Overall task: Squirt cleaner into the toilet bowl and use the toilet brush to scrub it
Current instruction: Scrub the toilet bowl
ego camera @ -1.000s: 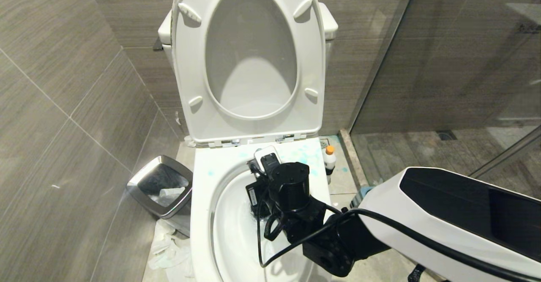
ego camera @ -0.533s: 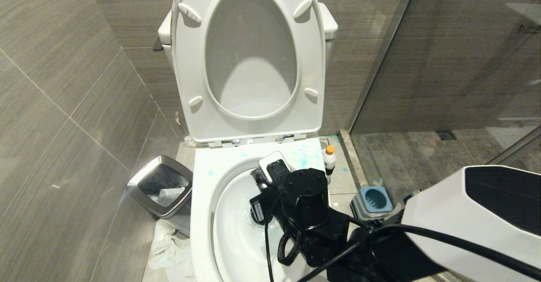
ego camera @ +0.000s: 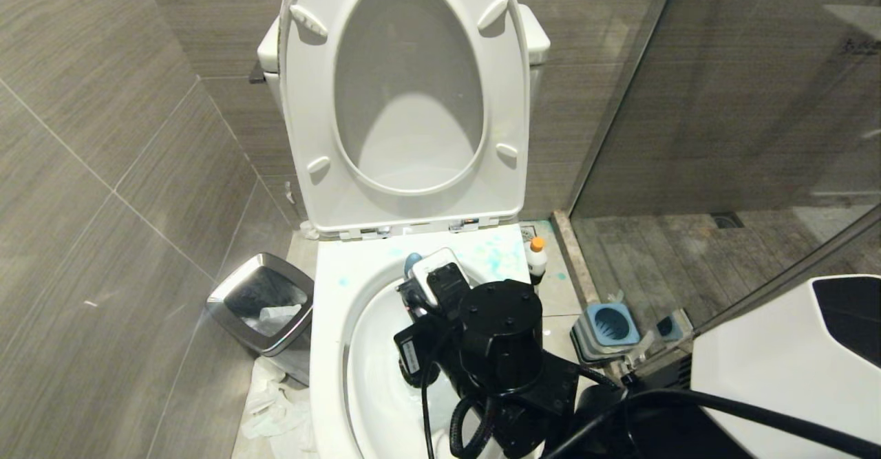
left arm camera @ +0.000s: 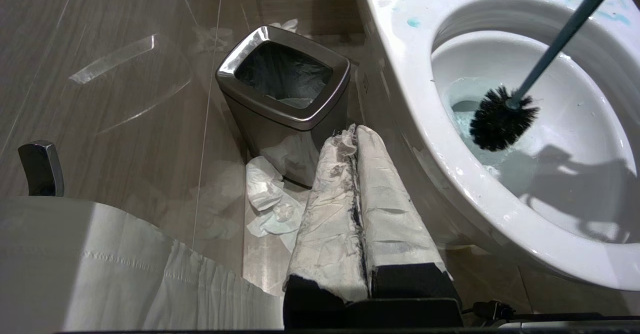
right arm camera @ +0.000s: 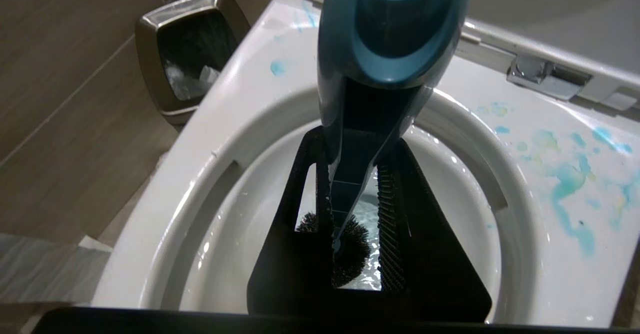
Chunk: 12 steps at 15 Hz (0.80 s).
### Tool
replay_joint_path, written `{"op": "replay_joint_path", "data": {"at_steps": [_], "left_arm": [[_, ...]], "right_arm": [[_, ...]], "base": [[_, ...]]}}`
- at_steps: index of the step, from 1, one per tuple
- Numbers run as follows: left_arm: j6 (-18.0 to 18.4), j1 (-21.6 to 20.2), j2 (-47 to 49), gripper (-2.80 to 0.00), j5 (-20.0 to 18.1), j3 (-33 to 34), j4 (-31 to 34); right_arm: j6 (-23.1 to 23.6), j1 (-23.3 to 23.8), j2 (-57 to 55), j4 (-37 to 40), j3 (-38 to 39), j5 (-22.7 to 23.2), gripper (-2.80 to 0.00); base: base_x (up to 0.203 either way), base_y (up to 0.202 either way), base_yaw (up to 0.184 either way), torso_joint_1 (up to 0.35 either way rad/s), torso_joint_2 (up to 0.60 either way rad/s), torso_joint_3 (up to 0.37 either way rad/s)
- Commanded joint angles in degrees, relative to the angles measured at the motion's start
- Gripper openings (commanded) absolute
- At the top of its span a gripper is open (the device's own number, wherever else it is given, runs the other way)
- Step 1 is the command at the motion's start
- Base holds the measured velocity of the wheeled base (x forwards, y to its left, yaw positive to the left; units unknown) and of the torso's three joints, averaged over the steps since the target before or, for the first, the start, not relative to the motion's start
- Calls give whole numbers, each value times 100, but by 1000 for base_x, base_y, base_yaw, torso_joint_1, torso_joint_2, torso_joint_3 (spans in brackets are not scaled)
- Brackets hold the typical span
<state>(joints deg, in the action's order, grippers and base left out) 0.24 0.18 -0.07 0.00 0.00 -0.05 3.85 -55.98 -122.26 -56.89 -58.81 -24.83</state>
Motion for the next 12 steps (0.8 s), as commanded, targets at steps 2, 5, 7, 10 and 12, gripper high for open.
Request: {"op": "replay_joint_path", "data": {"at_steps": [2, 5, 7, 10, 12], "left_arm": [[2, -1, 7, -280, 0, 0, -4], [2, -2, 7, -280, 0, 0, -4], [2, -1, 7, -280, 0, 0, -4], [2, -1, 7, -280, 0, 0, -4], [2, -1, 7, -280, 0, 0, -4]], "right_arm": [[6, -1, -371, -27, -543, -8, -280], [37, 0, -694, 11, -1021, 71, -280], [60, 28, -893, 29, -1358, 83, -280], [116, 223, -957, 242, -1678, 138, -280], [149, 389, -944, 266, -1740, 289, -280]], "base": [[0, 0, 0, 0, 0, 0], [0, 0, 0, 0, 0, 0], [0, 0, 0, 0, 0, 0], [0, 0, 0, 0, 0, 0], [0, 0, 0, 0, 0, 0]]}}
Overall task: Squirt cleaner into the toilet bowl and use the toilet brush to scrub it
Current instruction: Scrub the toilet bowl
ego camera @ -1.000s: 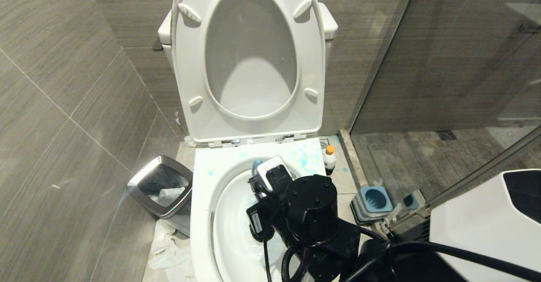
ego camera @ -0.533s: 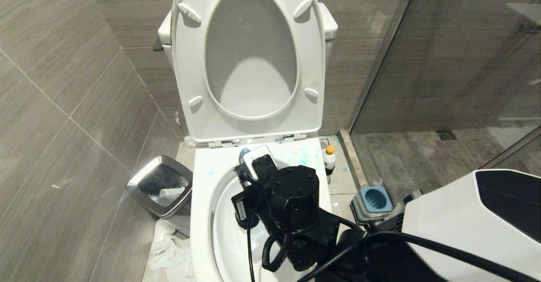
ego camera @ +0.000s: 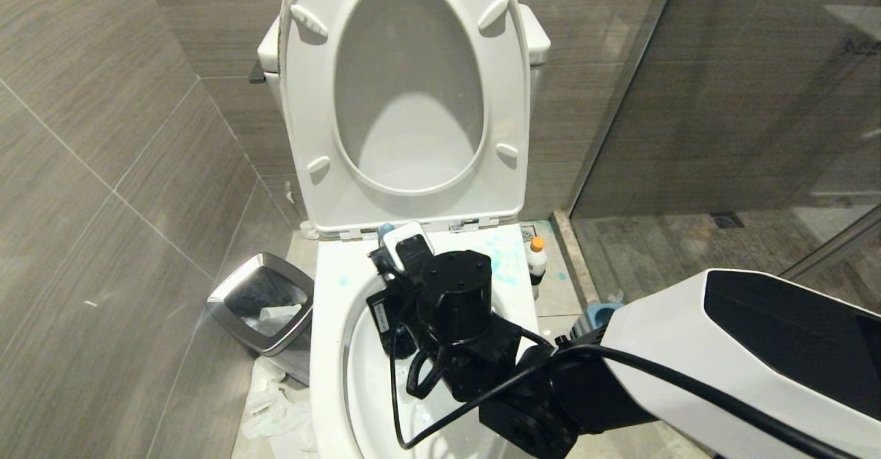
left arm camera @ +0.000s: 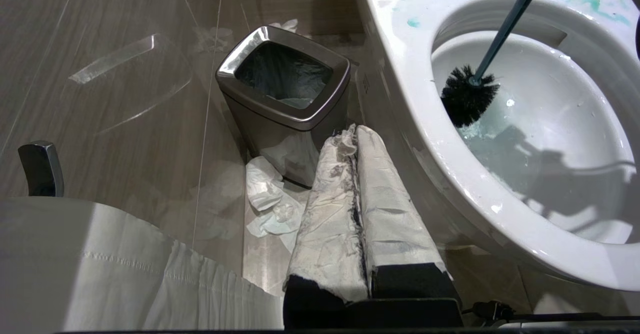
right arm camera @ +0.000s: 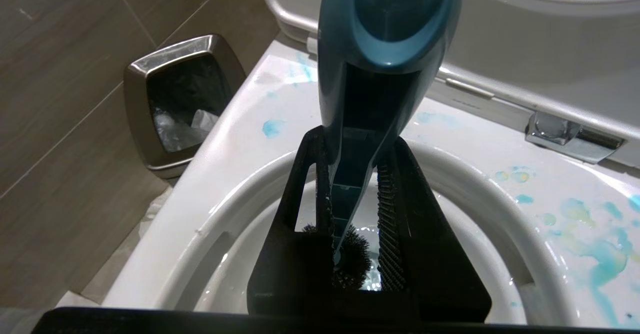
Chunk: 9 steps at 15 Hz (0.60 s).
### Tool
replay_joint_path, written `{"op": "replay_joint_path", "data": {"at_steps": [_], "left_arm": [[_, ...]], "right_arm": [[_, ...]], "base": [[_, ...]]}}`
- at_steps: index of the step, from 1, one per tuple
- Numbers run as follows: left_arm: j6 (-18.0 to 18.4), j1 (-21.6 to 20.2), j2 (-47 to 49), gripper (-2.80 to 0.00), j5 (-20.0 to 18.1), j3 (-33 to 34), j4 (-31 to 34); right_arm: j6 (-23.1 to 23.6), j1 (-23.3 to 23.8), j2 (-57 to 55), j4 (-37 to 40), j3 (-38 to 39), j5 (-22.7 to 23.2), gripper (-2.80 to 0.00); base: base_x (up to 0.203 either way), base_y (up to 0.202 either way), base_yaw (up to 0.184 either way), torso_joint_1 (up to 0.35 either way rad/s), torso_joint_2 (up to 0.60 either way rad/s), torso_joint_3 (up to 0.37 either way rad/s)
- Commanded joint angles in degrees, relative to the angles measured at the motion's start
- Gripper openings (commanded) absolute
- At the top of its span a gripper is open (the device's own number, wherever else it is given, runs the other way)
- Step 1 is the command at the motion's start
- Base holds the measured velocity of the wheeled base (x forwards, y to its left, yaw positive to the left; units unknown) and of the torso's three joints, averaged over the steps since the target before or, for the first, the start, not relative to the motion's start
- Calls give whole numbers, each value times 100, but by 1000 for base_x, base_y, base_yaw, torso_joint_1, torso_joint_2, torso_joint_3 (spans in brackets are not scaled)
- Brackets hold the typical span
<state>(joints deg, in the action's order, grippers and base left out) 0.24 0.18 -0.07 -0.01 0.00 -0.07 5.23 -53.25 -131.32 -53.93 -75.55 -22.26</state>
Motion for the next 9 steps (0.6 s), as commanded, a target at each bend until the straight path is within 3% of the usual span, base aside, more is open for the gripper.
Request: {"op": "replay_joint_path", "data": {"at_steps": [1, 6, 9], "left_arm": [[3, -1, 7, -280, 1, 0, -1], [3, -1, 7, -280, 1, 0, -1], [3, -1, 7, -280, 1, 0, -1]], "right_arm": [[32, 191, -27, -30, -77, 49, -280], [128, 648, 75, -30, -277, 73, -280], [216, 826, 355, 7, -22, 178, -280]], "base": [[0, 0, 0, 0, 0, 0], [0, 0, 0, 0, 0, 0], [0, 0, 0, 0, 0, 0]]}}
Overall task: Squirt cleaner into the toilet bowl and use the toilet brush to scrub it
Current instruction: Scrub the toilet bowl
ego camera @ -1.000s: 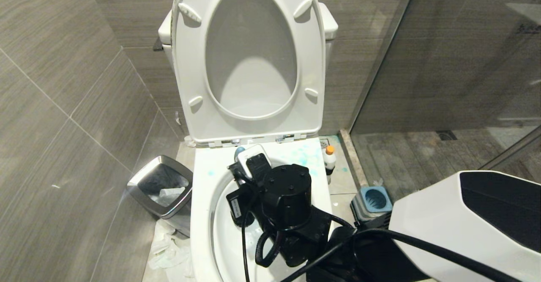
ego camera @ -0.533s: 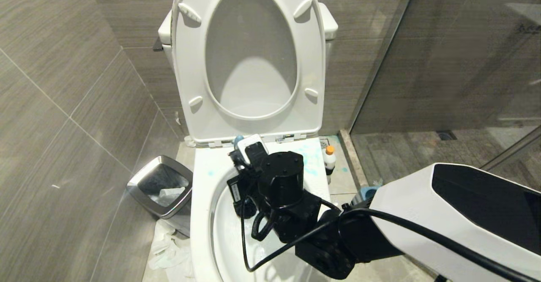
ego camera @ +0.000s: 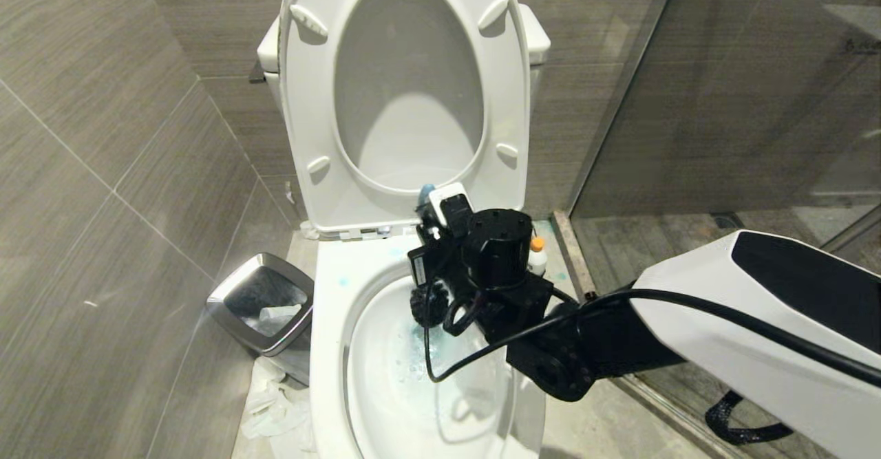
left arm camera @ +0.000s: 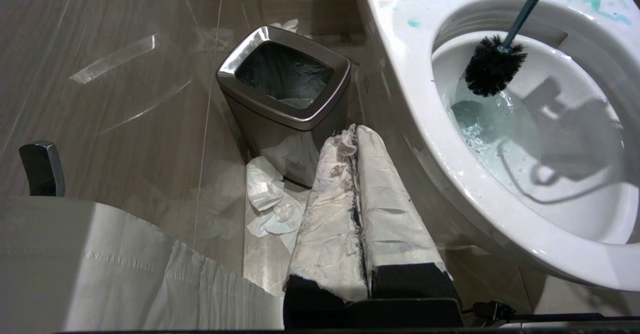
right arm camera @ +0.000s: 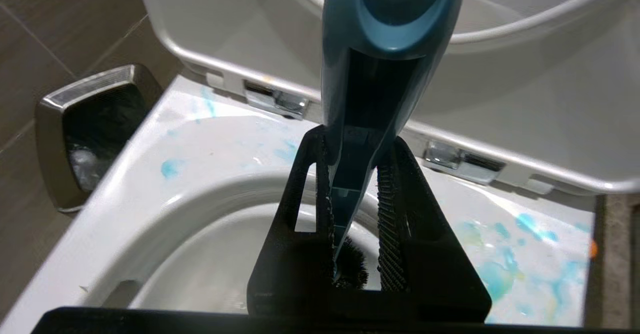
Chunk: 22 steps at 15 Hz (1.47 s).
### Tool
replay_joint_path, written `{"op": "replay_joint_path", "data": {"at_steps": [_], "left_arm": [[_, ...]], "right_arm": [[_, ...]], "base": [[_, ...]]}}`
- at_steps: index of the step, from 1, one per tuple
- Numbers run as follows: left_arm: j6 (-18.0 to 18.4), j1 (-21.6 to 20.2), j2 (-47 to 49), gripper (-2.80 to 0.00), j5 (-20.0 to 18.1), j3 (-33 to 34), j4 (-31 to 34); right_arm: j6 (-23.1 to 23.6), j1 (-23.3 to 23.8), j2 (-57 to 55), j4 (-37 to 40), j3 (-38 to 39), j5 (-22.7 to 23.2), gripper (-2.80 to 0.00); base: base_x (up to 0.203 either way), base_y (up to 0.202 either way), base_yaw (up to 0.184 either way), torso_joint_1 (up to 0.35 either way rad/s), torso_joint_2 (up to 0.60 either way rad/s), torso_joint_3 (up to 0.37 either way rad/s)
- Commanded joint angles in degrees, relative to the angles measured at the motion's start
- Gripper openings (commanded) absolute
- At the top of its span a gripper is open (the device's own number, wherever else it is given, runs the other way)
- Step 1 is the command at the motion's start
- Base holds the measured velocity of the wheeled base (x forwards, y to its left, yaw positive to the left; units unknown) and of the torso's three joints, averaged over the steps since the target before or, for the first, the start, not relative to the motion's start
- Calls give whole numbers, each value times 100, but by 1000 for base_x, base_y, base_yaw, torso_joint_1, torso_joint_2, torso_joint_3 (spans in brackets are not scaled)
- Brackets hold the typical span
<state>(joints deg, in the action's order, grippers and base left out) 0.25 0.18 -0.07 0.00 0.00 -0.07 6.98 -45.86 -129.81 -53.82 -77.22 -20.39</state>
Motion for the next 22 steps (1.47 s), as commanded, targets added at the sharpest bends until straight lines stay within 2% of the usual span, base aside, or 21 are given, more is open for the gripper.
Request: {"op": "replay_joint_path", "data": {"at_steps": [1, 10, 14, 22], "left_arm": [[2, -1, 7, -280, 0, 0, -1], [2, -8, 7, -280, 0, 0, -1], [2, -1, 7, -280, 0, 0, -1], [2, -1, 7, -280, 0, 0, -1]], "right_arm": [[98, 124, 390, 41, 333, 8, -280], [129, 55, 1709, -72, 2410, 40, -280], [153, -378, 1954, -593, 3242, 21, -280], [140, -1222, 2322, -937, 4064, -283, -280]], "base": [[0, 0, 0, 0, 0, 0], [0, 0, 0, 0, 0, 0], [0, 0, 0, 0, 0, 0], [0, 0, 0, 0, 0, 0]]}}
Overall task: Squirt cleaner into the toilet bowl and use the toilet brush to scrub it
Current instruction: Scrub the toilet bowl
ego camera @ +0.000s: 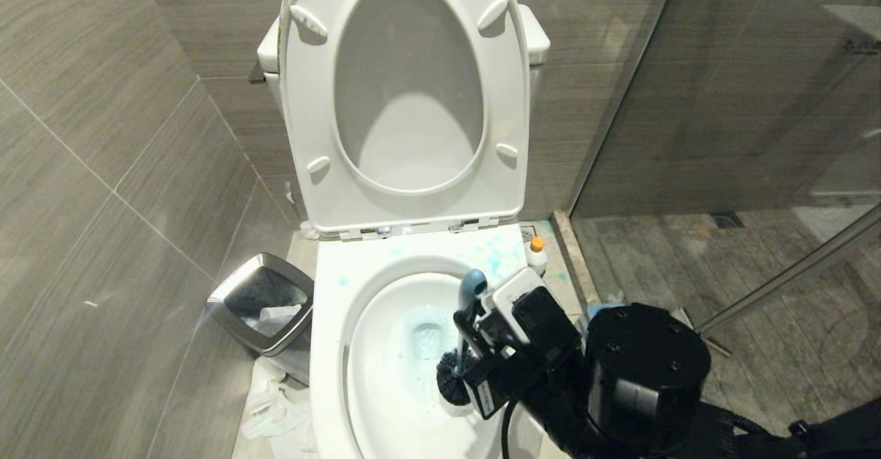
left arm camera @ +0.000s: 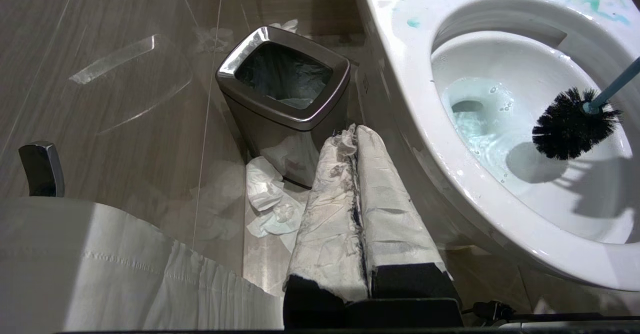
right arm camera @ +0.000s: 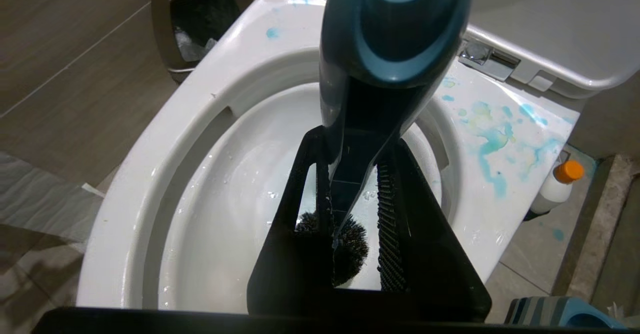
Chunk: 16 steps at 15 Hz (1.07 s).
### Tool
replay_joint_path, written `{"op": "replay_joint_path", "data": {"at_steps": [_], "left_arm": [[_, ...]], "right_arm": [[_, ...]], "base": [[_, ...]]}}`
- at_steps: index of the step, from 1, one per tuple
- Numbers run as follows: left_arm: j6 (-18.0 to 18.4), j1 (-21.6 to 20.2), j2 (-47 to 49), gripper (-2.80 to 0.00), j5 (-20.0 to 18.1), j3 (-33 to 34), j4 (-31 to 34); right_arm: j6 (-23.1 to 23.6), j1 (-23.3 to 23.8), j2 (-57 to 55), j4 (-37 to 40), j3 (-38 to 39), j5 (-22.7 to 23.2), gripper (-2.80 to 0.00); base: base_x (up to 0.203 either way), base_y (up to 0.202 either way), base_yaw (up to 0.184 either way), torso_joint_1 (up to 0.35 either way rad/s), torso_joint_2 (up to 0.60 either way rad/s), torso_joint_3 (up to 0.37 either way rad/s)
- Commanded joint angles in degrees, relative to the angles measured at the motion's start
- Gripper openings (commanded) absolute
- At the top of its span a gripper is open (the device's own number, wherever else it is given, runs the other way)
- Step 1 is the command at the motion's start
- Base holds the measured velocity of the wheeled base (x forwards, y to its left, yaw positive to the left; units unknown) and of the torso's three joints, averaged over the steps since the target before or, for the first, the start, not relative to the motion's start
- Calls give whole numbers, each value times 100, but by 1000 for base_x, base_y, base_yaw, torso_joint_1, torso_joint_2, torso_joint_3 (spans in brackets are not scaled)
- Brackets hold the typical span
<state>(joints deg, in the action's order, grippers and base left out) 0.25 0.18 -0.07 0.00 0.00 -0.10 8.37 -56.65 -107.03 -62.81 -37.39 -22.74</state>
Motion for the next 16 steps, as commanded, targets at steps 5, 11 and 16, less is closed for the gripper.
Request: {"op": "replay_joint_path", "data": {"at_steps": [5, 11, 16], "left_arm": [[1, -1, 7, -280, 0, 0, 1], [1, -2, 7, -280, 0, 0, 1], [1, -1, 7, -280, 0, 0, 1]], "right_arm": [[-27, -566, 114, -44, 320, -77, -280], [-93, -727, -235, -8, -20, -24, -280], [-117, -725, -845, 5, -740, 127, -280]], "base": [[0, 0, 0, 0, 0, 0], [0, 0, 0, 0, 0, 0], [0, 0, 0, 0, 0, 0]]}}
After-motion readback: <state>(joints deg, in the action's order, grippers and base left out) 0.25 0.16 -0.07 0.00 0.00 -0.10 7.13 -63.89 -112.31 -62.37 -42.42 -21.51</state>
